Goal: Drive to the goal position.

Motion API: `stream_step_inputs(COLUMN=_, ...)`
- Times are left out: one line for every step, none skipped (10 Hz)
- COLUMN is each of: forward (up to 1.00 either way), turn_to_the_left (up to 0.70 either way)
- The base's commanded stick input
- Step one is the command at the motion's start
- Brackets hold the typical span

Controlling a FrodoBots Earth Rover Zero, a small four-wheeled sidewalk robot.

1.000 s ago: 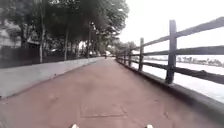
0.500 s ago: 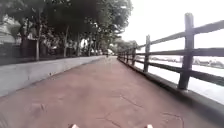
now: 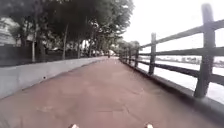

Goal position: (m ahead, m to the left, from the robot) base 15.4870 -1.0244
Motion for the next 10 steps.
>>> stream_step_inputs(forward=0.85, turn_to_the_left=0.00)
stream_step_inputs(forward=0.85, turn_to_the_left=0.00)
stream_step_inputs(forward=0.85, turn_to_the_left=0.00)
stream_step_inputs(forward=0.85, turn_to_the_left=0.00)
stream_step_inputs(forward=0.85, turn_to_the_left=0.00)
stream_step_inputs(forward=0.85, turn_to_the_left=0.00)
stream_step_inputs(forward=0.85, turn_to_the_left=0.00)
stream_step_inputs(forward=0.85, turn_to_the_left=0.00)
stream_step_inputs(forward=0.85, turn_to_the_left=0.00)
stream_step_inputs(forward=0.85, turn_to_the_left=0.00)
